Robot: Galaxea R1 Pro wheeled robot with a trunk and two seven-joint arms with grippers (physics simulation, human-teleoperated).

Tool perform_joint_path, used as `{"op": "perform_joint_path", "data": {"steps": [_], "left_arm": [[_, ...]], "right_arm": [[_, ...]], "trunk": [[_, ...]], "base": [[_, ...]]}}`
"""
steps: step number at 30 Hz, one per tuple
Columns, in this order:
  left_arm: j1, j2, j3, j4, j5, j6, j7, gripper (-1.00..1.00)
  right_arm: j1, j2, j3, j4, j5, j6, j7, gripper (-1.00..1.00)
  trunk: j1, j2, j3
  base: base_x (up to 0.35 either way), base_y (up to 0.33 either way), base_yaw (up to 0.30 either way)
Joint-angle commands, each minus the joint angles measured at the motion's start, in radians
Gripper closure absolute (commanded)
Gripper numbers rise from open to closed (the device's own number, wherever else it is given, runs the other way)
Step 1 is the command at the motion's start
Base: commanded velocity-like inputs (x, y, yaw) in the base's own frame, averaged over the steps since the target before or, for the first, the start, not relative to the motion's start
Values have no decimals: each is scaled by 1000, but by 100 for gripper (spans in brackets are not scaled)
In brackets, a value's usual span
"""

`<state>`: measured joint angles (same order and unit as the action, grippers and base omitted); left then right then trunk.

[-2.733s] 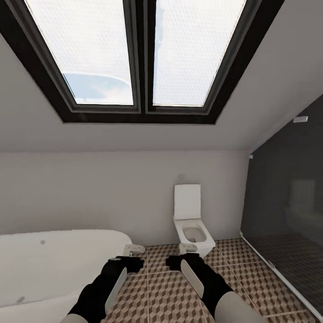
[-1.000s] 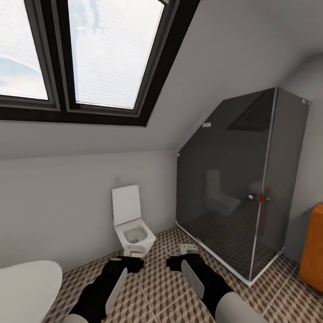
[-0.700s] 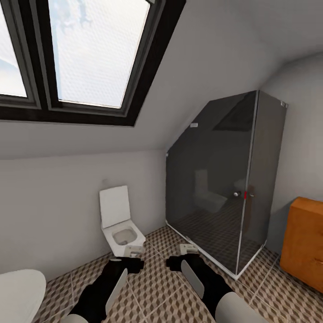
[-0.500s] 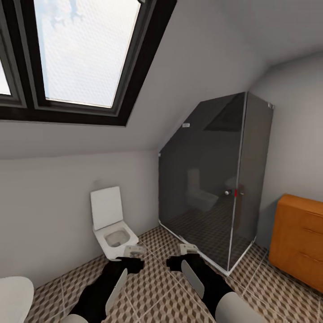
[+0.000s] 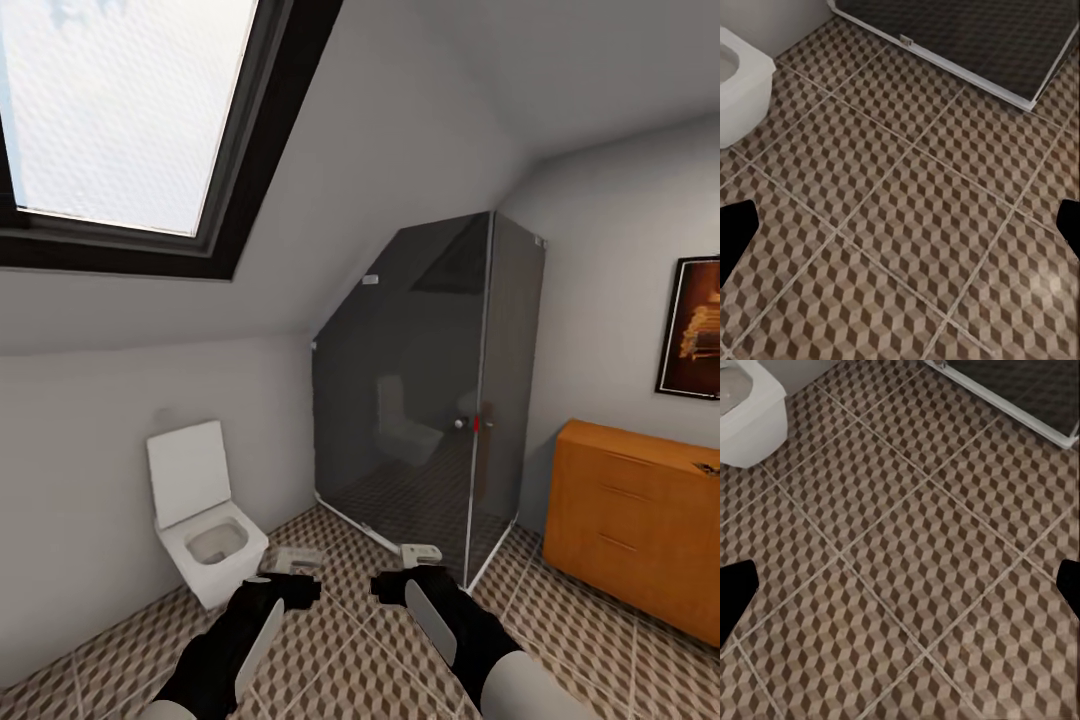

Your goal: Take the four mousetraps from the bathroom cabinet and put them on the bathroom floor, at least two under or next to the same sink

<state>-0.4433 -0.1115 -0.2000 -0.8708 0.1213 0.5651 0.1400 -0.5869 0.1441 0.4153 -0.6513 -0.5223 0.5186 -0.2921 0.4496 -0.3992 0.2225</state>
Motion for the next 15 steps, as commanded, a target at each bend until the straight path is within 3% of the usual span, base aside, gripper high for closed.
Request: {"op": "perform_joint_path", "data": {"steps": [1, 15], "left_arm": [[0, 0, -2, -1, 11, 4, 9, -100], [0, 0, -4, -1, 7, 4, 10, -100]], "right_arm": [[-1, -1, 5, -1, -10, 1, -9, -100], [-1, -7, 3, -1, -11, 1, -7, -100]], "trunk": [[0, -1, -1], [0, -1, -1]], "base": [[0, 0, -293], [0, 0, -293]]}}
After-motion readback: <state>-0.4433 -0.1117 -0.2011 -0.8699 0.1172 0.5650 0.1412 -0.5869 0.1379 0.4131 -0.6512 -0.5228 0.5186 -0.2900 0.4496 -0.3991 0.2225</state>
